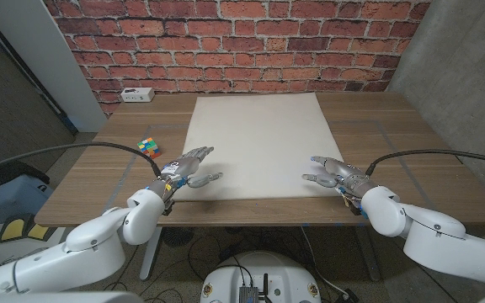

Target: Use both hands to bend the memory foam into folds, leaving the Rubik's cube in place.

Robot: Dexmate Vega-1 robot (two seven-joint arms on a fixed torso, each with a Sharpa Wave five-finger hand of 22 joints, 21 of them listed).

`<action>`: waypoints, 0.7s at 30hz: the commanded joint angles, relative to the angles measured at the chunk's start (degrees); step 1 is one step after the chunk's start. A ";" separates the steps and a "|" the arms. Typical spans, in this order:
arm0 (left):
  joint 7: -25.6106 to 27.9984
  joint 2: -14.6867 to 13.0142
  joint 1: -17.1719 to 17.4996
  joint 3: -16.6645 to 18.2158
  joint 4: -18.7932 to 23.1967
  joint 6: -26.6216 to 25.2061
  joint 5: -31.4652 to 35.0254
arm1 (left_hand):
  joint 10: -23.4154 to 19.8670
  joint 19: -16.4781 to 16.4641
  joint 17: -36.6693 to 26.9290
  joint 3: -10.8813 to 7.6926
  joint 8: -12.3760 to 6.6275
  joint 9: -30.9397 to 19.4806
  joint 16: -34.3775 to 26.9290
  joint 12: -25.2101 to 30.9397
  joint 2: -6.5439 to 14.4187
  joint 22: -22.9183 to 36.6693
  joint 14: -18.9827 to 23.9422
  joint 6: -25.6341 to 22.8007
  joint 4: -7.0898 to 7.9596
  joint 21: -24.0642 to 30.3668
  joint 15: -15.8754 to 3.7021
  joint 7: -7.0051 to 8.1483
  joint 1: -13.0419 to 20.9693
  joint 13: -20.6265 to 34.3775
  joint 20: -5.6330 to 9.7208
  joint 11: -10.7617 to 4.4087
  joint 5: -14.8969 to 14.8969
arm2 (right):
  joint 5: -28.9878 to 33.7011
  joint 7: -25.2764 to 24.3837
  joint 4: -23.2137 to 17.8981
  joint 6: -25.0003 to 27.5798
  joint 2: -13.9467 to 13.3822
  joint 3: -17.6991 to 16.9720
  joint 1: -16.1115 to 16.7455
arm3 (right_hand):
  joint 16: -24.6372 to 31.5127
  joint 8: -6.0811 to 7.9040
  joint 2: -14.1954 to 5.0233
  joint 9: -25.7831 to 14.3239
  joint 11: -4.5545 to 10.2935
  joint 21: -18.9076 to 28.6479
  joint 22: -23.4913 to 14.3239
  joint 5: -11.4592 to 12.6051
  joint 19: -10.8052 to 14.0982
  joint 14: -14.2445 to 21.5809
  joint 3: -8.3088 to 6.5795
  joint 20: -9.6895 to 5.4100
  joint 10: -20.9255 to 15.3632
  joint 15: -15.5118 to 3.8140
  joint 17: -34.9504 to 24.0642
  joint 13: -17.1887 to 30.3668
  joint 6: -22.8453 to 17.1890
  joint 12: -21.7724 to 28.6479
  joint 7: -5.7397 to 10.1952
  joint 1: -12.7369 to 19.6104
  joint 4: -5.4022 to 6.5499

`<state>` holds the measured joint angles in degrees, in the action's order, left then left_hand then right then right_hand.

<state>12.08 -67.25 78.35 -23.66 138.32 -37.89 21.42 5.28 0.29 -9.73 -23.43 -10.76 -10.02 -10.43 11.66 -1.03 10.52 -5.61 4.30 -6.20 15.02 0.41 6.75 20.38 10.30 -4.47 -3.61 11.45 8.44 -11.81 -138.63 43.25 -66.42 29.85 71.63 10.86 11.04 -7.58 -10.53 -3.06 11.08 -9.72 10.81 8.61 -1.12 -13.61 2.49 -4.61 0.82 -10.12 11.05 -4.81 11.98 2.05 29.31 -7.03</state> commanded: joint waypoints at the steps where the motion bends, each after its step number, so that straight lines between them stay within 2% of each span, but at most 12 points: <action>1: 0.12 -2.30 1.35 -1.22 1.79 -3.27 2.57 | -0.34 -0.69 -0.17 -0.12 -0.26 -0.08 -0.20 0.32 -0.33 0.09 0.36 -0.84 -0.69 0.19 -0.09 0.10 0.78 0.18 -0.34 0.12 0.23 | 4.17 -0.13 -2.80 5.32 -0.41 3.85 -0.41 | 0.21 0.17 -0.07 -0.09 0.51 0.13 -0.08 0.06 0.26 0.21 -0.14 0.38 -0.11 -0.45 -0.19 0.12 -0.65 0.03 0.19 1.10 -0.63; 10: -0.72 -3.16 0.54 -4.17 2.48 -6.08 7.88 | -0.85 -2.17 -0.16 -0.25 -0.70 -0.08 -0.23 0.36 -0.94 -0.02 0.84 -2.07 -2.10 0.30 0.09 0.15 2.89 0.18 -0.73 -0.02 0.71 | 10.63 1.91 -4.45 11.03 -0.33 9.25 -2.67 | 0.11 0.18 0.85 -0.10 1.72 0.26 -0.04 0.31 1.08 0.38 -0.78 0.48 0.21 -1.01 -0.16 0.10 -0.73 -0.15 0.66 3.21 -2.21; 12: -1.74 -3.21 -0.08 -5.23 2.69 -7.06 9.60 | -0.86 -2.37 -0.17 -0.27 -0.73 -0.08 -0.23 0.32 -1.18 -0.05 0.96 -2.22 -2.48 0.24 0.26 0.20 3.53 0.18 -0.90 0.04 0.88 | 13.37 3.13 -4.81 12.96 -0.20 11.45 -3.90 | 0.08 0.17 1.24 -0.11 2.18 0.20 -0.03 0.44 1.15 0.42 -1.08 0.44 0.59 -1.32 -0.16 0.09 -0.67 -0.30 0.87 4.23 -2.75; 21: -8.15 -2.79 -3.00 -10.06 3.27 -11.44 18.20 | -1.20 -3.56 -0.19 -0.27 -0.50 -0.11 -0.18 0.30 -2.53 -0.17 1.31 -1.80 -3.84 -0.02 1.66 -0.60 7.07 0.21 -1.96 0.92 1.85 | 22.87 9.42 -4.92 18.74 0.90 18.86 -8.45 | -0.16 0.03 2.24 -0.15 3.60 0.16 -0.01 0.94 1.71 -0.04 -2.12 0.15 1.76 -1.64 -0.16 0.09 0.16 -0.65 2.09 7.69 -3.67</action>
<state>9.26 -70.06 77.94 -28.91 140.85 -44.72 31.28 4.32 -2.84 -9.72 -23.59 -11.24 -10.01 -10.43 11.66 -3.39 10.39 -4.29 2.23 -9.51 15.02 1.35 6.57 26.10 10.29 -6.00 -3.24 12.78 21.21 -8.18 -142.85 55.21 -66.54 41.11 67.45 10.86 11.04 -5.32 -10.53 -0.08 11.08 -9.59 11.26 9.96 -0.86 -15.36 2.76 -2.85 -0.35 -10.13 11.05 -4.70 11.43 3.62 35.74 -10.20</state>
